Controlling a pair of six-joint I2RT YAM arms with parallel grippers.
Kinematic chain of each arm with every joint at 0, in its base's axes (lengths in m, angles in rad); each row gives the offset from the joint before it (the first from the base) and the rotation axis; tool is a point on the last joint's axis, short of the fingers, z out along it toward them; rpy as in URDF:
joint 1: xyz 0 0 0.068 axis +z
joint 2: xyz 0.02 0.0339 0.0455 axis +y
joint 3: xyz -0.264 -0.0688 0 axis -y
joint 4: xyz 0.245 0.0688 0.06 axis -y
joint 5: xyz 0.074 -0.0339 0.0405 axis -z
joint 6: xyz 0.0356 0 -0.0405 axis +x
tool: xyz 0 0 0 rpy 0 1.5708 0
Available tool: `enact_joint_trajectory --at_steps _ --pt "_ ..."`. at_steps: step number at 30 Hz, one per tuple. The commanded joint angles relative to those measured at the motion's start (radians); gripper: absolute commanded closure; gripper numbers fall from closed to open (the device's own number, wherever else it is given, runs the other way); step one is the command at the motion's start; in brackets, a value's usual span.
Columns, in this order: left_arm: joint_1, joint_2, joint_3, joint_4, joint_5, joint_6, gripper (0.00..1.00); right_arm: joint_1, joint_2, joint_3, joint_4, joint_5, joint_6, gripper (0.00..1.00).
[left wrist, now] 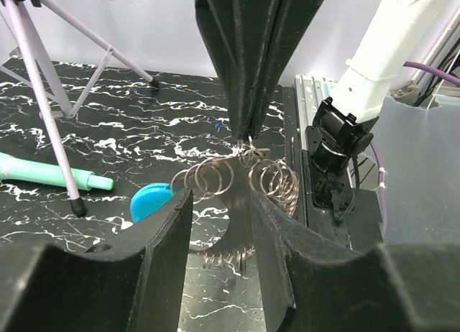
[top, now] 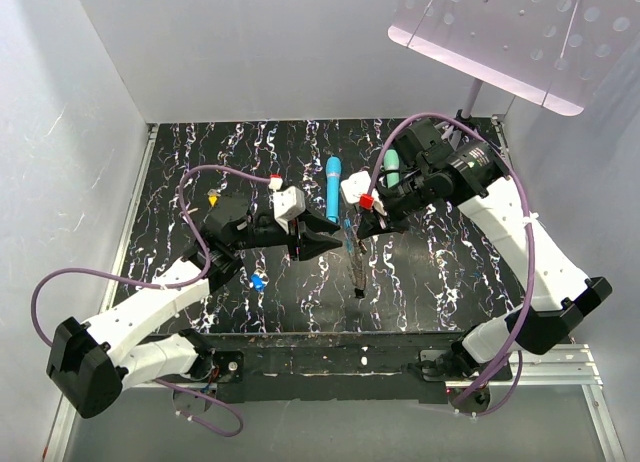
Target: Put the keys on the keyring
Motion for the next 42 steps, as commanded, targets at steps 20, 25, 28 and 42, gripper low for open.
enact_joint_trajectory --at_steps 20,25,28,42 --pt "-0.111 0.020 0.075 -0.051 -0.113 0.060 0.76 -0.002 0.003 -0.006 -0.152 -0.050 0.041 0.99" --pt "-0.128 0.024 0.086 -0.059 -0.122 0.060 0.76 -0.002 0.001 -0.012 -0.141 -0.047 0.050 0.99" --pt "-0.140 0.018 0.089 -0.068 -0.145 0.064 0.78 -0.001 0.000 -0.014 -0.138 -0.047 0.051 0.99" --pt "-0.184 0.026 0.132 -0.201 -0.207 0.155 1.00 -0.001 -0.008 -0.020 -0.132 -0.044 0.065 0.99"
